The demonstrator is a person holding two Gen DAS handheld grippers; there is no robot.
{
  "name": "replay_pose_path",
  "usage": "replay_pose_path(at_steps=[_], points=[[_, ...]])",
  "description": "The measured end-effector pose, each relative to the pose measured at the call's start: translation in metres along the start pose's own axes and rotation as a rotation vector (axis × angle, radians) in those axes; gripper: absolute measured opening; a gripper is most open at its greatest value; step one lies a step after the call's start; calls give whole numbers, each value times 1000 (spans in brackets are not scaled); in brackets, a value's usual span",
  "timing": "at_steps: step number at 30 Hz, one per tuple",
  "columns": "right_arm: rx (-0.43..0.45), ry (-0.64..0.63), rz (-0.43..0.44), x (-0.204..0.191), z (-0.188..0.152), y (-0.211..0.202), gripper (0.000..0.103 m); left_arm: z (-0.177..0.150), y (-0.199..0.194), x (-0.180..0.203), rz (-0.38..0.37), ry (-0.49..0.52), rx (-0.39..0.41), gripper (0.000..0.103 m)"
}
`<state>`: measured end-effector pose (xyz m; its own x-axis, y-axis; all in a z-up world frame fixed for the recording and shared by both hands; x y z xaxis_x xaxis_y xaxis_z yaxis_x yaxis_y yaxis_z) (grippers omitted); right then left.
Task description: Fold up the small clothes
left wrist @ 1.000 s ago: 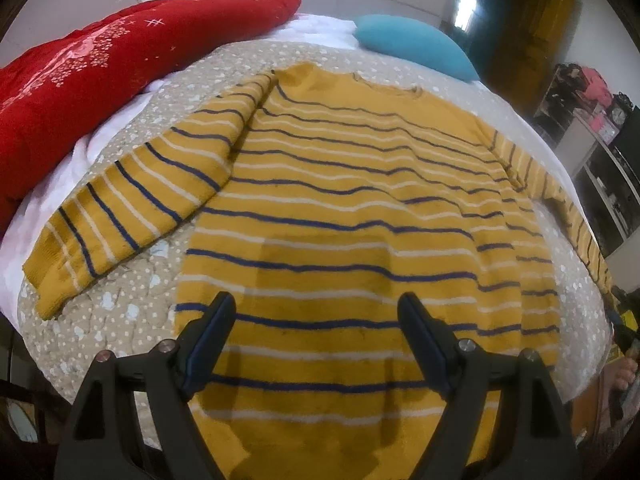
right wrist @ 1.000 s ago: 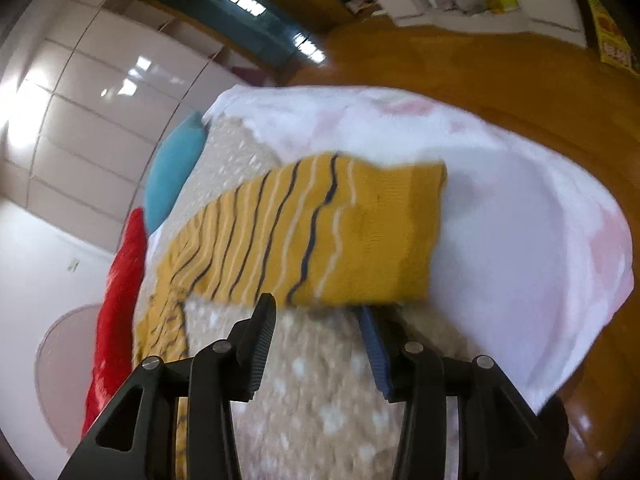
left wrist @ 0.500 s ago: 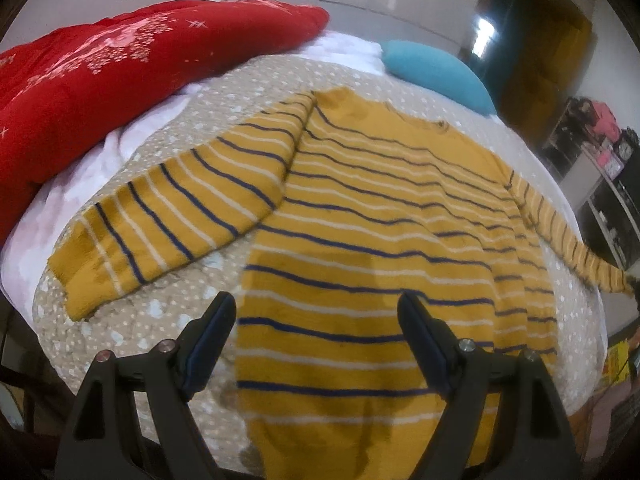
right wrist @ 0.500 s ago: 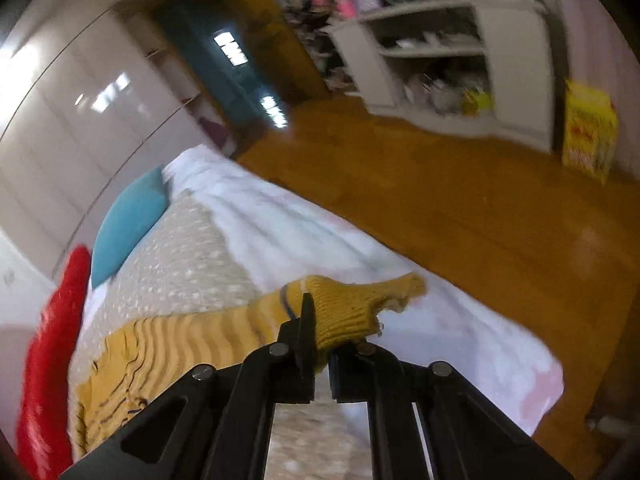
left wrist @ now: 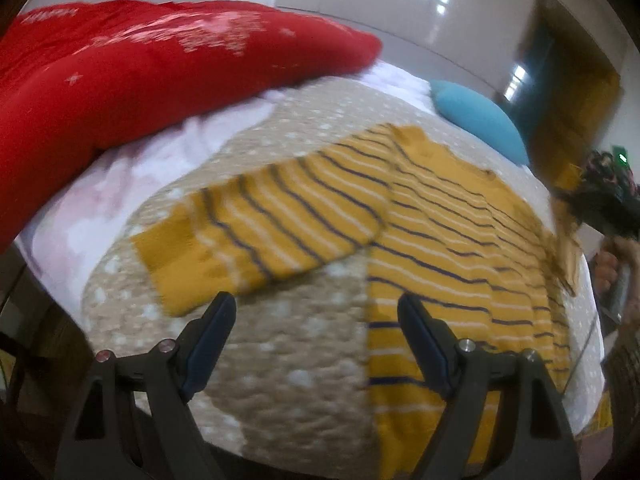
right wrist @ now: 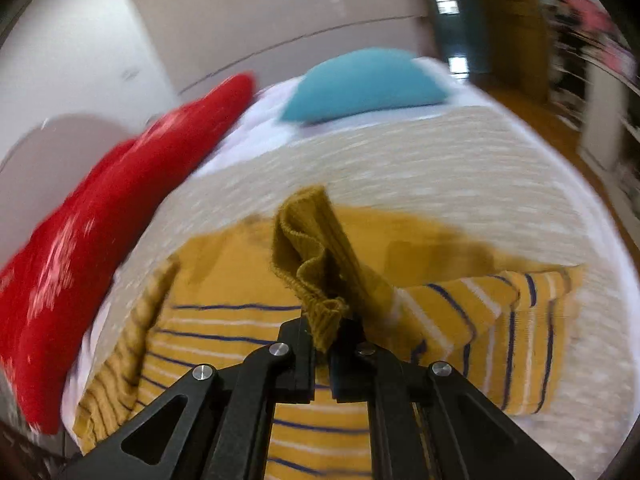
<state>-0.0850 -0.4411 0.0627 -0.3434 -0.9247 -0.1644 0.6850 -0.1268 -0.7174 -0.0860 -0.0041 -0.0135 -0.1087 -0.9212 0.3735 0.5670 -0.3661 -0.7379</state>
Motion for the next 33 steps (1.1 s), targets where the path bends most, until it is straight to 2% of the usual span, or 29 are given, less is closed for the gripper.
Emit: replay_pose_path(at_steps=[2,6,10,13,19,22,24,26,30,33], points=[[-32,-59,31,-43,11,36,5,3,1,-15,7,-27,1,82],[-102,-150,62,-93,11,87,5,4,6,-40,31,-80,-5,82],[-167,-219,41,-134,2,129,5,2,12,-56,45,-113,-21,82],[-193,-218,44,-147,1,150,5,0,13,-61,47,-122,-23,82],[-218,-281,74,-170,-1,164,6,0,15,-65,43,-138,-28,82],[-233,-336,93,-185,-4,169,14,-3,16,-65,45,-141,-39,82],[-234,-363,112,-194,-7,168,27,-4,16,-65,43,-142,-43,82],[-228,-370,143,-199,-8,165,33,-4,14,-63,43,-142,-41,82],[-203,-357,234,-209,-9,141,33,-2,8,-63,43,-150,-28,82],[-193,-397,259,-219,-18,118,33,2,2,-70,57,-175,-10,82]])
Point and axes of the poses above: each gripper's, at about its wrist camera, not at the fingertips, and y roughly the way its jaws point, x to its right, z to its top, the point moved 1 cm from there along y, roughly the way its jaws point, and after that the axes turned 13 degrees about -y, right-handed, at the moved point
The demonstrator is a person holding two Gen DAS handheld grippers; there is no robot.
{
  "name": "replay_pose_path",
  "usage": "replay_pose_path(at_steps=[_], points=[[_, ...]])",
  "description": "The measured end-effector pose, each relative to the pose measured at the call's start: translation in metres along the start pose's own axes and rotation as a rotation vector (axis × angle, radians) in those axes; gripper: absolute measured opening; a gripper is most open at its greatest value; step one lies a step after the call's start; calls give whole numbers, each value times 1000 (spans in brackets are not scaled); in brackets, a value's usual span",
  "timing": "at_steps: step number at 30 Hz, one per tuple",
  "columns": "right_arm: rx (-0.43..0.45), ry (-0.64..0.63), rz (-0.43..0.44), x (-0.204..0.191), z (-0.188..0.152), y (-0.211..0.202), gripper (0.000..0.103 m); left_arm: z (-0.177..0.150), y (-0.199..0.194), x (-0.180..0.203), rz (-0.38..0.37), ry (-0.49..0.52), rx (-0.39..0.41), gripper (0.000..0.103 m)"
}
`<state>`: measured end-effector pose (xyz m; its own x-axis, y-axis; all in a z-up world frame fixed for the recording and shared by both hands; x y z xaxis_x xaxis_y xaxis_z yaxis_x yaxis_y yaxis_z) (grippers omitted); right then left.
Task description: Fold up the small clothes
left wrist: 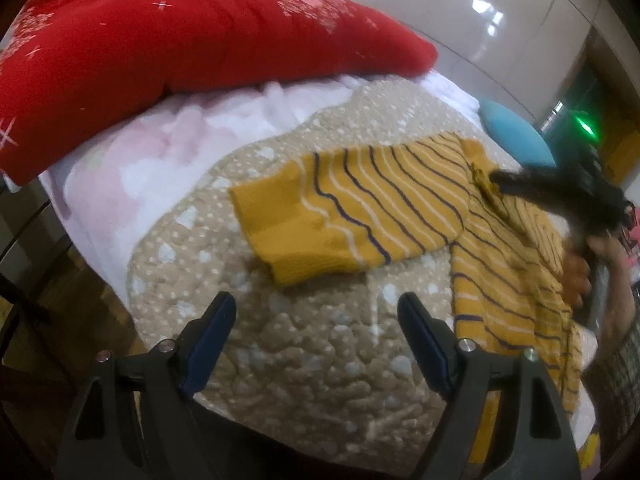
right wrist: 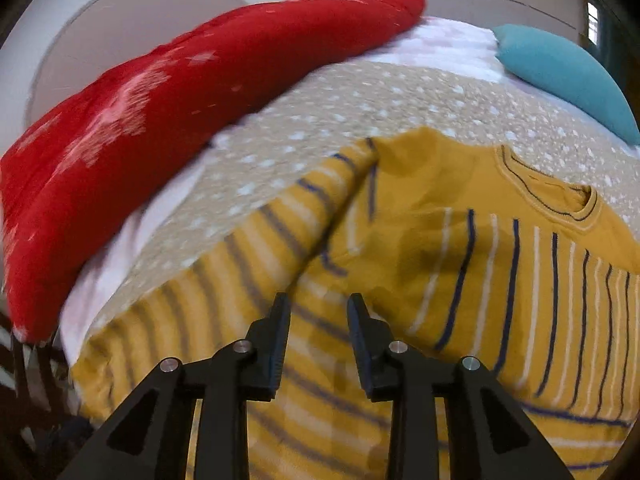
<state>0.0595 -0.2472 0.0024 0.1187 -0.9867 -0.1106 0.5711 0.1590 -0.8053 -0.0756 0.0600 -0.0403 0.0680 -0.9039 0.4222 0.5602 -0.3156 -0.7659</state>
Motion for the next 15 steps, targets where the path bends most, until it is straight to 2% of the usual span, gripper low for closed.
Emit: replay_pose_path(at_steps=[4,8,10,13,15], points=[[-14,-138,71,-55,-18,-17,34,13,-10,-28,47,-71,49,82],[-28,-301,158,-122,-32,-19,45,30,-33,-74,115,-183,117,82],[-27,-414,201,-167,-41,-17,48,36,-43,-92,133,-222,140,82],[-33,-577,225,-223,-56,-8,53,42,-55,-118,160,-276,163,82],[-44,-641,229,-246,-66,2,54,42,-58,-129,168,-297,165,82]])
Point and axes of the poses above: each gripper's, at about its wrist camera, not at the fingertips, and y roughly the way its jaws point, x to its right, z to its top, the point moved 1 cm from there along y, roughly the way its jaws point, and after that the axes turned 13 degrees about -y, right-handed, at the moved point
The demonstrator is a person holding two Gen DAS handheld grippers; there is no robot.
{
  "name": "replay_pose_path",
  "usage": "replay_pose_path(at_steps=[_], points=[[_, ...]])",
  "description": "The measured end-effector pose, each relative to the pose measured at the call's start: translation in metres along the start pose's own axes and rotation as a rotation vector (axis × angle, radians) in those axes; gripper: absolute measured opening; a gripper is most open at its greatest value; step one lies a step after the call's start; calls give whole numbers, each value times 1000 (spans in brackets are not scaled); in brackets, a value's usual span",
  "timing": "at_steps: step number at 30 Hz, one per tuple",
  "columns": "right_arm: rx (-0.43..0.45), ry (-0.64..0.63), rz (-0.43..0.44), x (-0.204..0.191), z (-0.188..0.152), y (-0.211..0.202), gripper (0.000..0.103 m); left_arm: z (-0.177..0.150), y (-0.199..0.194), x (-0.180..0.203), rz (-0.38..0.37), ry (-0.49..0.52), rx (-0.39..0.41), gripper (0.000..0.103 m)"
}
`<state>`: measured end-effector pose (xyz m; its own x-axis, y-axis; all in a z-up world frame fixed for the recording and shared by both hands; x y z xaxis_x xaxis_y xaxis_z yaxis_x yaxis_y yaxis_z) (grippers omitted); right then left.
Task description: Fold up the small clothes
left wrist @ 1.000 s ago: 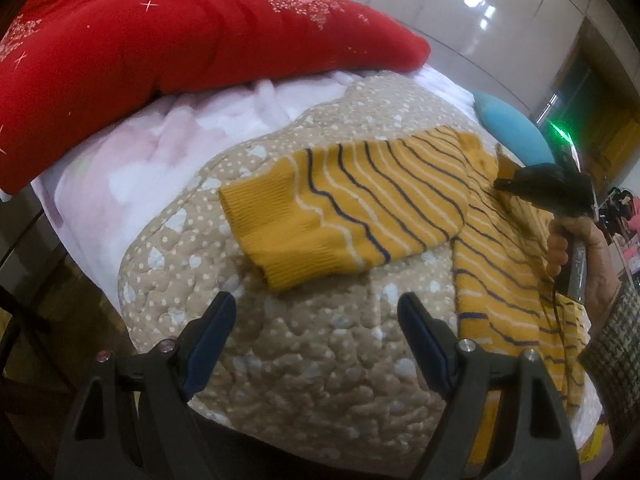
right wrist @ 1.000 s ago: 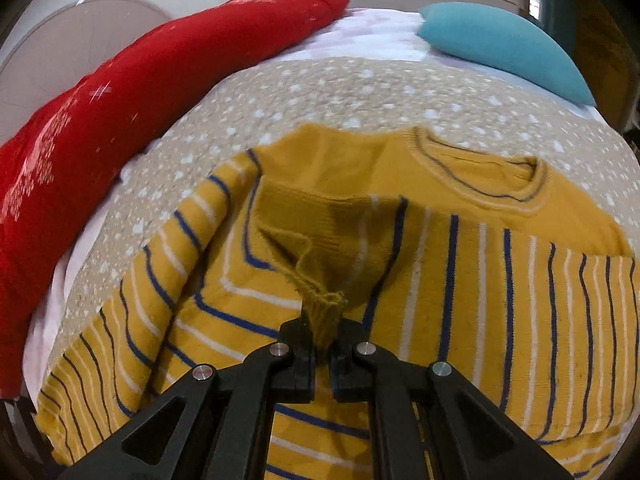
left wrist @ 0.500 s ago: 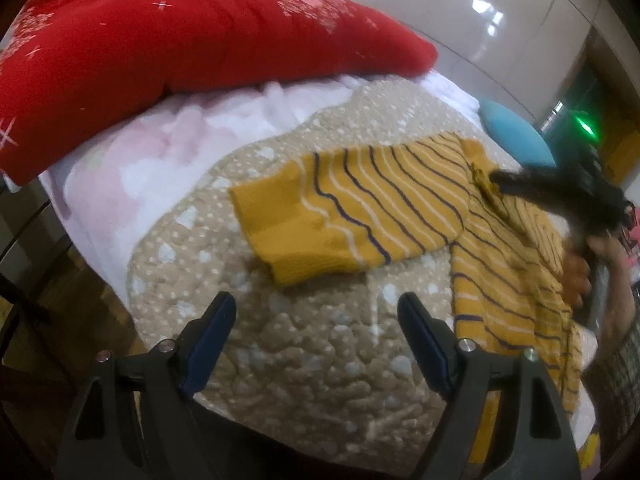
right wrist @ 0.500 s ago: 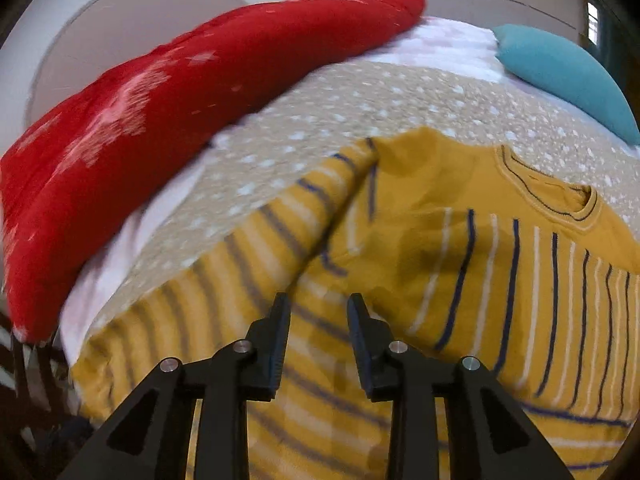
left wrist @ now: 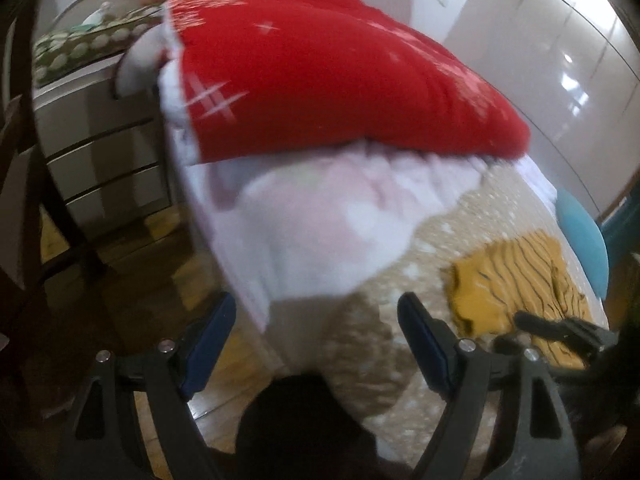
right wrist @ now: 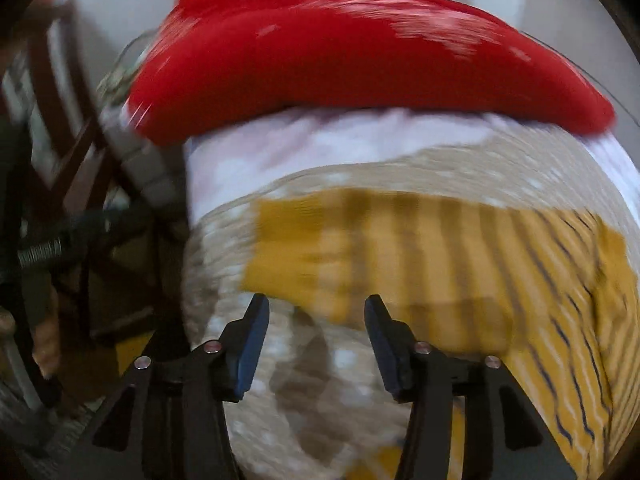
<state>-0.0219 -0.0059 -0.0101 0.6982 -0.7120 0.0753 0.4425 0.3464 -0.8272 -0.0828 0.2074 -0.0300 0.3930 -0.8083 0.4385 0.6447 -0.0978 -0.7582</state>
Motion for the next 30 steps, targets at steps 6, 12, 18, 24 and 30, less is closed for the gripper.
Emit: replay_pose_path(at_steps=[6,12,18,24,30], points=[[-41,-106,-109,-22,12,40,47,-5,4,-2,1,13,-27,82],[55,86,-158,25,13,-4,11,-15,3,27,-31,76,-42,82],[229,466,-235,141,-43,-108,11,-32,2,70,-73,181,-68,82],[244,877,-394,256,-185,-182,11,-52,3,112,-115,281,-102,82],[128,1165,-548,317,-330,-204,11,-78,14,156,-145,374,-162,82]])
Point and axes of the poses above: each gripper's, at about its wrist camera, not at the fingertips, and y roughly the way its jaws point, x to its right, z to its top, the point moved 1 cm from there along y, roughly the way its jaws point, and after that the axes turned 13 degrees about -y, right-handed, at the moved point
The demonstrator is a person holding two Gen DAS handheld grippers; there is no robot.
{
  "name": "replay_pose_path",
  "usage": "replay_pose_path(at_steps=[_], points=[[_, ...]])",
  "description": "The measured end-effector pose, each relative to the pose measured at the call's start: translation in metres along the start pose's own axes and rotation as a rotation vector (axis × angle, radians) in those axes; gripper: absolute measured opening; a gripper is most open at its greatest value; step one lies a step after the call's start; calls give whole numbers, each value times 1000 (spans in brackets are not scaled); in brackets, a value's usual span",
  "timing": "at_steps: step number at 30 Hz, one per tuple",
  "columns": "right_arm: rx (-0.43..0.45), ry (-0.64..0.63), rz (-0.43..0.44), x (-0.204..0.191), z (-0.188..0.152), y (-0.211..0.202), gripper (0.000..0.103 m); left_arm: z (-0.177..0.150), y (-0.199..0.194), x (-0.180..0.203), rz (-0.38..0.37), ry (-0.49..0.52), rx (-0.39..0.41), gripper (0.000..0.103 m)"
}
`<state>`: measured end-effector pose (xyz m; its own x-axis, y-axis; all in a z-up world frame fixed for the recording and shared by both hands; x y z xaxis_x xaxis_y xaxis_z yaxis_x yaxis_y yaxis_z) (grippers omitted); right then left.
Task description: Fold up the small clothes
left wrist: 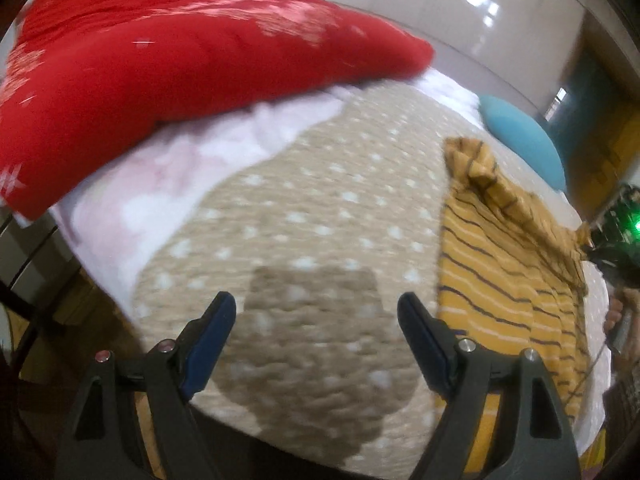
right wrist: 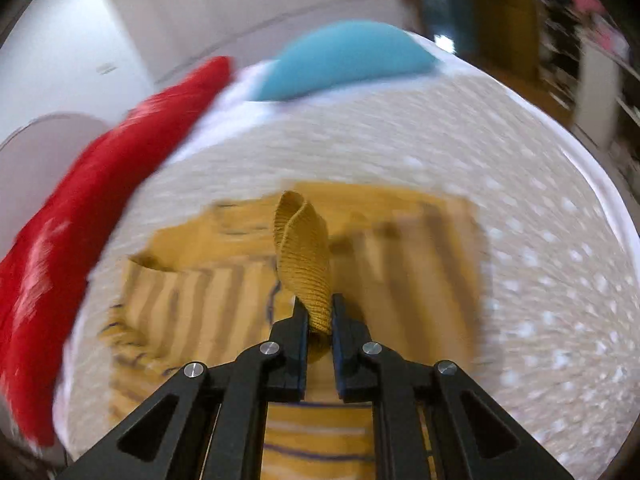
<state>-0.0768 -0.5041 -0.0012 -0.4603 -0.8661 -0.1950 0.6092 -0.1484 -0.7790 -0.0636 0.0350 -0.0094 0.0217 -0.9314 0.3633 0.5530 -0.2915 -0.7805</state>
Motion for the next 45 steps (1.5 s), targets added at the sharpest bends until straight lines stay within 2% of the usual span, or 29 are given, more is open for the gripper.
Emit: replay_pose_path(at_steps=[4,6,9,11,15,18,20,22,23,24,25,26,29,30,31,32,33,34,35,36,37,39,40,42,45], points=[[-73,83,-6,41,-11,24,16,-7,20,30,-29,53,-45,82],[-54,104,3,51,-14,26,21,-10,26,46,-44,86,-63,82],[-30,78,-34,57,-17,12,31,-15,31,65,-61,138,-73,82],[-13,56,-70,61,-18,-2,31,-18,36,74,-68,166,-80,82],[-11,52,-15,82,-36,-32,31,-25,53,82,-57,178,-118,82],[-20,3,-32,91,-50,-55,32,-30,57,81,-71,157,-148,82],[-38,-49,-127,112,-62,-73,33,-32,55,79,-71,160,-147,82],[-59,-104,-301,133,-69,-85,33,-33,53,78,-77,161,-147,82],[-73,-162,-453,143,-72,-92,33,-33,52,78,-80,160,-148,82],[-99,-249,-657,152,-76,-99,33,-34,52,77,-87,158,-153,82],[-113,-288,-762,157,-81,-105,33,-35,51,76,-94,155,-158,82],[-115,-298,-798,160,-85,-112,33,-35,53,76,-103,153,-166,82],[-70,-193,-531,157,-107,-135,38,-41,58,76,-128,140,-185,82],[-56,-164,-420,149,-118,-138,38,-42,58,77,-136,142,-176,82],[-49,-137,-268,134,-135,-135,38,-43,58,78,-146,141,-176,82],[-50,-126,-187,126,-144,-131,38,-45,57,78,-173,131,-187,82],[-56,-103,-48,108,-162,-123,38,-46,57,77,-196,118,-198,78],[-66,-87,44,94,-176,-115,38,-46,56,77,-215,109,-208,73],[-75,-80,95,83,-185,-110,38,-47,56,77,-246,99,-229,58],[-87,-76,150,71,-196,-103,40,-49,56,77,-280,86,-261,50],[-79,-84,159,59,-205,-99,40,-51,56,76,-300,74,-284,49],[-31,-108,115,48,-213,-103,40,-58,53,75,-322,65,-291,49],[-20,-82,161,49,-214,-104,40,-61,51,76,-329,70,-290,49],[-16,8,311,54,-218,-104,40,-68,46,76,-345,76,-288,49],[-38,53,429,35,-231,-100,40,-78,39,75,-358,77,-282,49]])
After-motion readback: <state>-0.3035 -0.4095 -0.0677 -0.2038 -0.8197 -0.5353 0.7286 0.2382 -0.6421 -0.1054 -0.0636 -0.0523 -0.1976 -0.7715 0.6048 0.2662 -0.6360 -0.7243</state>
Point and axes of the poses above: each gripper's, at about its wrist camera, not at the fingertips, and y roughly the way its jaws point, x to its right, z to its top, the point moved 1 cm from there along y, roughly the way its jaws point, and after that the axes turned 13 degrees about -y, right-handed, at the moved point
